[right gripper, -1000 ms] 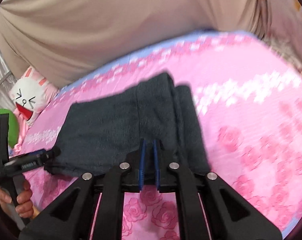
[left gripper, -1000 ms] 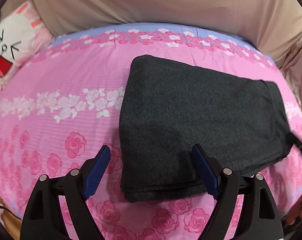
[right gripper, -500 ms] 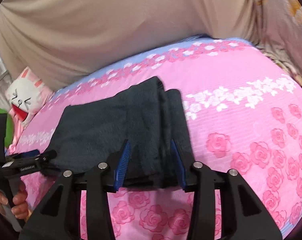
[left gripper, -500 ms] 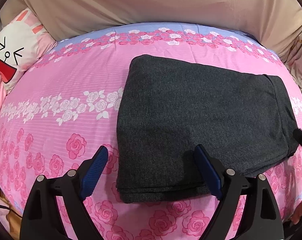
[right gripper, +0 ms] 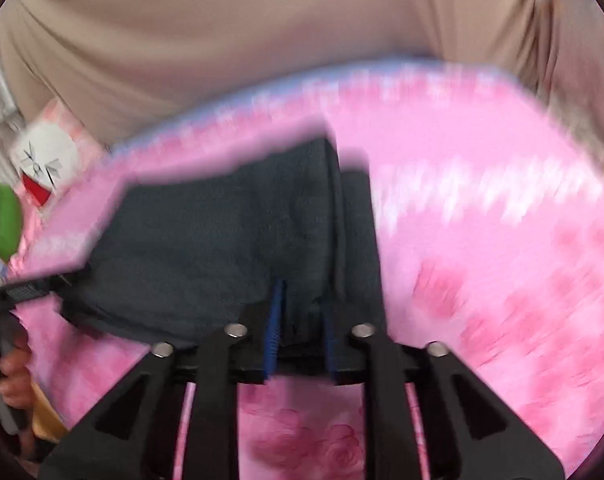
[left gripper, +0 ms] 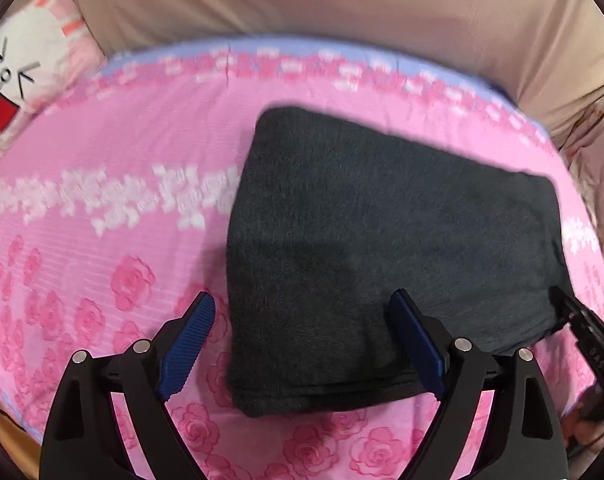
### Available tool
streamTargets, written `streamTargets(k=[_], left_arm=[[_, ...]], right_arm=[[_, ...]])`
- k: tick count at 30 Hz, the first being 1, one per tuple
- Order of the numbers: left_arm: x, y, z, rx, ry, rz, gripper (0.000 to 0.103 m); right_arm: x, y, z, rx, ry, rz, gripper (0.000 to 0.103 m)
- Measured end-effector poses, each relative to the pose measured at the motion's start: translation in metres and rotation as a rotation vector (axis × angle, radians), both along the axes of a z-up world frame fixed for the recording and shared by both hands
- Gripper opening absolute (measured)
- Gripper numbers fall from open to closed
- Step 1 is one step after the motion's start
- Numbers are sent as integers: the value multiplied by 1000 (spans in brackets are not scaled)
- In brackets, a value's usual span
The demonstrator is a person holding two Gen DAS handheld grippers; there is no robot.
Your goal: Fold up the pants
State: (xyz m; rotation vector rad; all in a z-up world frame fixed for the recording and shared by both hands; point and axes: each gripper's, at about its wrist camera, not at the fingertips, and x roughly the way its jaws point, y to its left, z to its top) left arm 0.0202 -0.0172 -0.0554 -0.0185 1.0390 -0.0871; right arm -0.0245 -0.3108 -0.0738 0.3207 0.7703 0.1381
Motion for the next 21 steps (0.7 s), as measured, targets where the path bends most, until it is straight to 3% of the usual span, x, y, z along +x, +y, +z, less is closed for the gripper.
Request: streamTargets(k=[3, 6, 7, 9, 10, 11, 12, 13, 15, 18, 21], left_arm=[[-3, 21, -1, -127, 8, 39, 87], [-6, 52, -4, -307, 19, 98, 87], [-6, 55, -6, -333, 23, 103, 87], [-6, 53, -4, -352, 11, 88, 87], [-6, 50, -3, -350, 10, 77, 83], [-4, 44, -3, -372, 15, 37, 75], [-2, 39, -5, -388, 26, 4, 47], [1, 33, -4, -343, 27, 3, 32], [1, 29, 4, -319, -6, -12, 22], [-10, 44, 41, -344, -69, -25, 13], [-23, 67, 59, -329, -54, -43, 14]], right_arm=[[-12, -8, 15, -16, -40, -70, 35], [-10, -20, 4, 61, 1, -78, 63], [-6, -22, -5, 92, 33, -82, 73], [5, -23, -23, 164, 88, -74, 79], [5, -23, -19, 159, 69, -68, 76], [8, -20, -18, 169, 74, -40, 59], [7, -17, -14, 176, 56, -41, 51], [9, -15, -13, 190, 52, -37, 36], [4, -12, -1, 224, 16, -28, 31], [-15, -8, 27, 304, -47, 33, 30], [-36, 4, 34, 273, -48, 68, 32]])
